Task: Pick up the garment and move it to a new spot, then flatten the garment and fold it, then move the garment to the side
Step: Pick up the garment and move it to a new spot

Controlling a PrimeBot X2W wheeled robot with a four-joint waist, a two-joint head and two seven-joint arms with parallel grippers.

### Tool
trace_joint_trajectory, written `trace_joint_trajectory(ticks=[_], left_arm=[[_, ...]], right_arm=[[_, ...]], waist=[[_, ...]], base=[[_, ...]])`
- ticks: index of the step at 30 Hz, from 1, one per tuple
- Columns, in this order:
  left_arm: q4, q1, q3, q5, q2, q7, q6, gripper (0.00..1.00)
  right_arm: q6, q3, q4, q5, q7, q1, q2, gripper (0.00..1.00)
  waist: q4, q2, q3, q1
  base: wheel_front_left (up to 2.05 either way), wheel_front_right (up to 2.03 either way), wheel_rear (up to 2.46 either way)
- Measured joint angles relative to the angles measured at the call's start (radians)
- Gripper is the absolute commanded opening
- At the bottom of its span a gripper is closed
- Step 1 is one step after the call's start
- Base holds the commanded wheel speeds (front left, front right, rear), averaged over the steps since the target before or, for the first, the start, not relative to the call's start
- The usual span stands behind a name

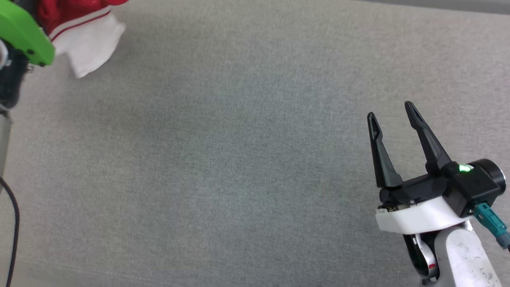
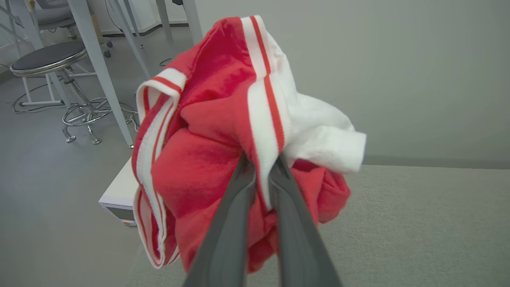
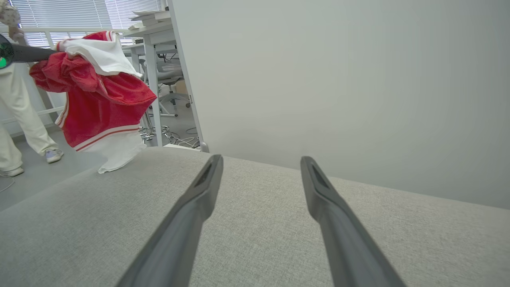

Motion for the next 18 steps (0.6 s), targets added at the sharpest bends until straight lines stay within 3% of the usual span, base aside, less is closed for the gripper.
trace_joint_trajectory(ticks=[8,18], left_arm=[[-0.186,0.025,-0.087,0.005,-0.060,0.017,0.001,0.00],[-0.282,0.113,-0.191,0.026,-0.237,0.003,0.065,0.00]], right_arm=[[0.000,-0.022,0.036,0.007,-0.022,0.019,0.029,1.00],[0.000,-0.058,0.042,0.022,-0.031,0.035,0.040,1.00]], waist=[[-0.037,0.0000,-0.116,0.0000],[-0.159,0.0000,-0.166,0.0000]], base=[[0.00,0.00,0.00],[0.00,0.00,0.00]])
